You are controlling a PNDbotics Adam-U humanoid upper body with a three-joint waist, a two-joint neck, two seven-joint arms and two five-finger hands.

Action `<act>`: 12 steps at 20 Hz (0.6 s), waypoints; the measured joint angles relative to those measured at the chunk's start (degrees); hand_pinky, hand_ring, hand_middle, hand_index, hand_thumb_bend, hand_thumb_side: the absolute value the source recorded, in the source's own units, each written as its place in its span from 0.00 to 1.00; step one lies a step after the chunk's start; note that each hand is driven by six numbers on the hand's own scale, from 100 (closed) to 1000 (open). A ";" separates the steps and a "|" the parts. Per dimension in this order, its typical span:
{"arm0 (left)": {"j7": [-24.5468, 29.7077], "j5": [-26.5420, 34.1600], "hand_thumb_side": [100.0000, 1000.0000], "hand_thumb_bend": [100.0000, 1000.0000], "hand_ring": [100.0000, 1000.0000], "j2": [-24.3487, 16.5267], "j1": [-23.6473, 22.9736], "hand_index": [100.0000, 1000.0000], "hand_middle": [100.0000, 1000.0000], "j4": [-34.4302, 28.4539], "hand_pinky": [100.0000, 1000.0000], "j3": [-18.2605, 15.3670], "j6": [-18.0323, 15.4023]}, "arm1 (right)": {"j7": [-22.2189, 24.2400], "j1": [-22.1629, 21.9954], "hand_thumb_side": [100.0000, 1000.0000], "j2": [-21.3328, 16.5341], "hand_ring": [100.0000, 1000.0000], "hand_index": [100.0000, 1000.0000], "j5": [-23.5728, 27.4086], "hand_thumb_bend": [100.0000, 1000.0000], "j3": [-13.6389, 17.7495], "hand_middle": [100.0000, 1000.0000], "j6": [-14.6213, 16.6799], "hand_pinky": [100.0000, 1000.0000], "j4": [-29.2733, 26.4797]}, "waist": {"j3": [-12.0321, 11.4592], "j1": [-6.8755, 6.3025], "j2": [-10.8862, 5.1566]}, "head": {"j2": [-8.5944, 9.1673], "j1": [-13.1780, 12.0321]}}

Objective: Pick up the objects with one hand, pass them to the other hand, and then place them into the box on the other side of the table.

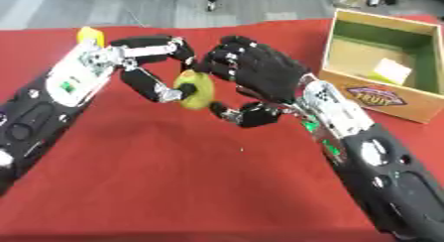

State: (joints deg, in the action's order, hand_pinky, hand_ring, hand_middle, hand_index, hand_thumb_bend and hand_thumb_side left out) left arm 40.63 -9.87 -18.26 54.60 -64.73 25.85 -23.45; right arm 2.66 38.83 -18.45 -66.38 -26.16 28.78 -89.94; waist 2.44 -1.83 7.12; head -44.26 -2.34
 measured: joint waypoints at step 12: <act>0.57 1.29 0.29 0.00 0.36 1.75 0.34 0.46 0.31 0.17 0.63 0.17 0.57 | -1.42 0.04 0.04 0.06 0.73 0.78 0.87 0.14 0.03 0.50 -1.37 0.82 -0.02 | -0.17 0.00 0.00 | 0.00 0.25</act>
State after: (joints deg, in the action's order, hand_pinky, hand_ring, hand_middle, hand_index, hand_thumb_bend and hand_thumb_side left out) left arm 41.20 -8.58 -16.51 54.94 -64.57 26.02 -22.88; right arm 1.24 38.87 -18.40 -65.51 -26.13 27.41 -89.96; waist 2.27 -1.83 7.12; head -44.26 -2.09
